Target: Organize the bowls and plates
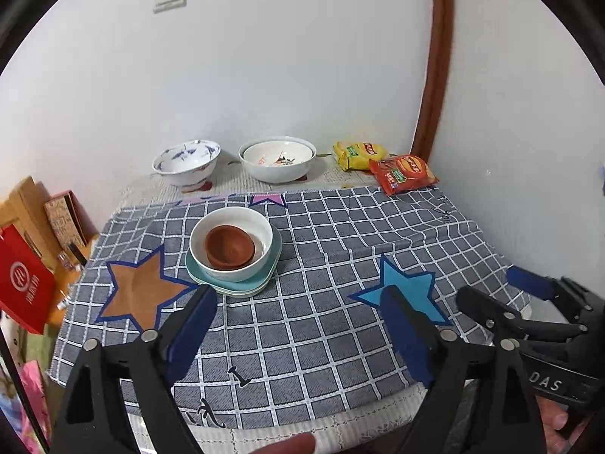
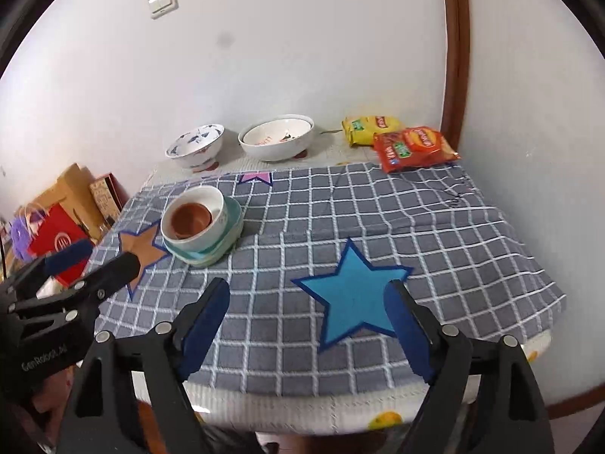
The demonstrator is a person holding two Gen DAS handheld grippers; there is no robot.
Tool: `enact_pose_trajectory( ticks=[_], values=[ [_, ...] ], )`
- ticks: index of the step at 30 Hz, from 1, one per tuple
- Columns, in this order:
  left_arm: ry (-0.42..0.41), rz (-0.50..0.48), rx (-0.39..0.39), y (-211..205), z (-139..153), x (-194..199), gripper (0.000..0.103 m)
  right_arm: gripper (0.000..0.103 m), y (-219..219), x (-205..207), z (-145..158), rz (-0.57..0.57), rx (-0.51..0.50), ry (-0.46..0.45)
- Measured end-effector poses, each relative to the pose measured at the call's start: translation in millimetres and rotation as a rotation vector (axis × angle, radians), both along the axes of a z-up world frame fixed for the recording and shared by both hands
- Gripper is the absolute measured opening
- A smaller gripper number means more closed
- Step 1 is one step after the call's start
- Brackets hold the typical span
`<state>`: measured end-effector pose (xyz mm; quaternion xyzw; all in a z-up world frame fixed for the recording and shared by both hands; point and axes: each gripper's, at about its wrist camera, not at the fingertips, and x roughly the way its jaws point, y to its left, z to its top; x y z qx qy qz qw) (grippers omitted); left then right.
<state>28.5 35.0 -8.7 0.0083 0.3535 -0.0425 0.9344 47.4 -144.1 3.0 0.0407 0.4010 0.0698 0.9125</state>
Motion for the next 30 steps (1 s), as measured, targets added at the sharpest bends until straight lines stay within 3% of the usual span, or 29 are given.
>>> enact_pose_trajectory(
  ticks=[11,30],
  values=[
    [-0.009,0.019,-0.033,-3.3,1.4,-15.0,0.091,0.085,-14.6,-25.4,6.4,-0.064,-0.064,-0.01],
    [-0.002,0.022,-0.017,-4.9,-0.4,-19.3,0.091,0.085,-17.5,-35.8,11.1,-0.08,-0.034,-0.018]
  ],
)
